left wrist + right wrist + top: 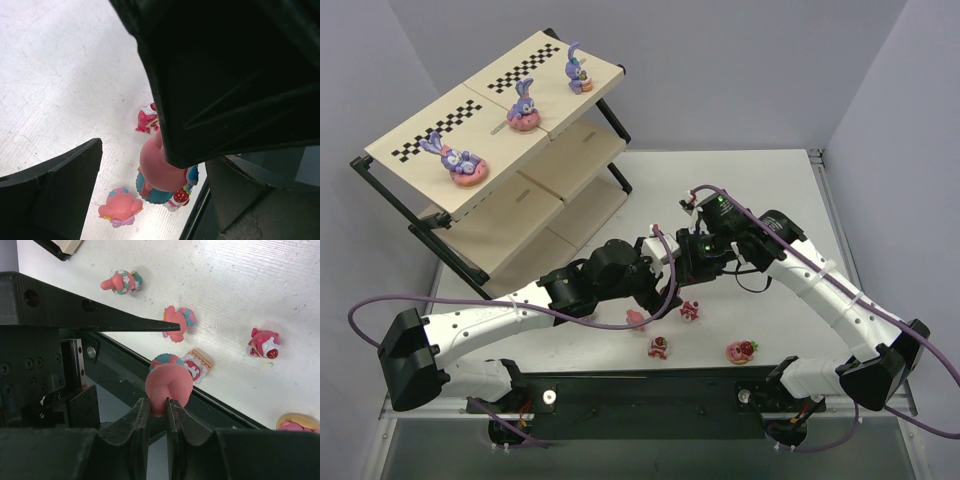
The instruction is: Place and organize the plastic toys onto the shelf
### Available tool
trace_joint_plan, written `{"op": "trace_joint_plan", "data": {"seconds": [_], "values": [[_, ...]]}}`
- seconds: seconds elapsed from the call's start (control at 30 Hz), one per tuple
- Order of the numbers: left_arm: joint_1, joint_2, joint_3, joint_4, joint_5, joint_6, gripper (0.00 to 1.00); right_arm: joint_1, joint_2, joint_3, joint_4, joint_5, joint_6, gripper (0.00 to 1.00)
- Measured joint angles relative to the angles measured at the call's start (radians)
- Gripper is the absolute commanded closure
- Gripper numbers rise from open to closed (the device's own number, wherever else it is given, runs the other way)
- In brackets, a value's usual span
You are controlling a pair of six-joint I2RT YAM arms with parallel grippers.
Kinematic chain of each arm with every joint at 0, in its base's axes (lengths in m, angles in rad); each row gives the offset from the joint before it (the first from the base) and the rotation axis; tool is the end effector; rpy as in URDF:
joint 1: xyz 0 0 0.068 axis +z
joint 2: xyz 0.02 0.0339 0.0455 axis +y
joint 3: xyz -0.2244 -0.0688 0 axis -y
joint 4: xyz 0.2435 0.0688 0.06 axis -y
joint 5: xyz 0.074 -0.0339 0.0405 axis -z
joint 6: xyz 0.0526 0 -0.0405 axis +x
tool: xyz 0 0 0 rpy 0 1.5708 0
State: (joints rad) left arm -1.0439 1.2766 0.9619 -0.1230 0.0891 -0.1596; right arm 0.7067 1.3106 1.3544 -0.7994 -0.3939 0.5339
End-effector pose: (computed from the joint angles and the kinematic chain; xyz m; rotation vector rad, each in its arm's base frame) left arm 0.1566 -0.2785 0.2564 0.9579 1.8833 -0.8382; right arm 0.2091 0.2050 0.3169 -0.4305 2.4729 1.0337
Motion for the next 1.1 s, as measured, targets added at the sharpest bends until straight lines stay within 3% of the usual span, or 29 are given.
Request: {"op": "trace_joint_plan", "data": {"seconds": [0.17, 0.27, 0.3, 0.5, 0.73, 0.77, 0.93, 1.1], "values": [[0.0, 0.0, 0.0, -0.001, 0.021, 0.0, 0.1, 0.0, 0.0, 0.004, -0.005, 0.0, 0.0, 1.0], [0.0, 0.0, 0.0, 0.0, 0.026, -0.001, 0.2, 0.0, 0.0, 0.004, -0.006, 0.0, 0.0, 1.0], [0.0, 0.0, 0.0, 0.0, 0.028, -0.001, 0.28, 0.0, 0.0, 0.004, -0.006, 0.0, 0.0, 1.0], [0.0, 0.0, 0.0, 0.0, 0.039, 0.001, 0.43, 0.0, 0.0, 0.004, -0.006, 0.0, 0.001, 1.0], [0.0, 0.0, 0.0, 0.0, 0.042, 0.006, 0.87, 0.0, 0.003, 0.008, -0.006, 0.004, 0.004, 1.0], [0.0, 0.001, 0.0, 0.0, 0.041, 0.006, 1.0, 0.0, 0.003, 0.008, -0.006, 0.007, 0.006, 0.97], [0.0, 0.001, 0.0, 0.005, 0.02, -0.002, 1.0, -0.001, 0.004, 0.015, -0.006, 0.035, 0.019, 0.61], [0.021, 0.003, -0.01, 0.007, -0.027, -0.035, 1.0, -0.031, -0.006, 0.025, -0.007, 0.102, 0.048, 0.46]]}}
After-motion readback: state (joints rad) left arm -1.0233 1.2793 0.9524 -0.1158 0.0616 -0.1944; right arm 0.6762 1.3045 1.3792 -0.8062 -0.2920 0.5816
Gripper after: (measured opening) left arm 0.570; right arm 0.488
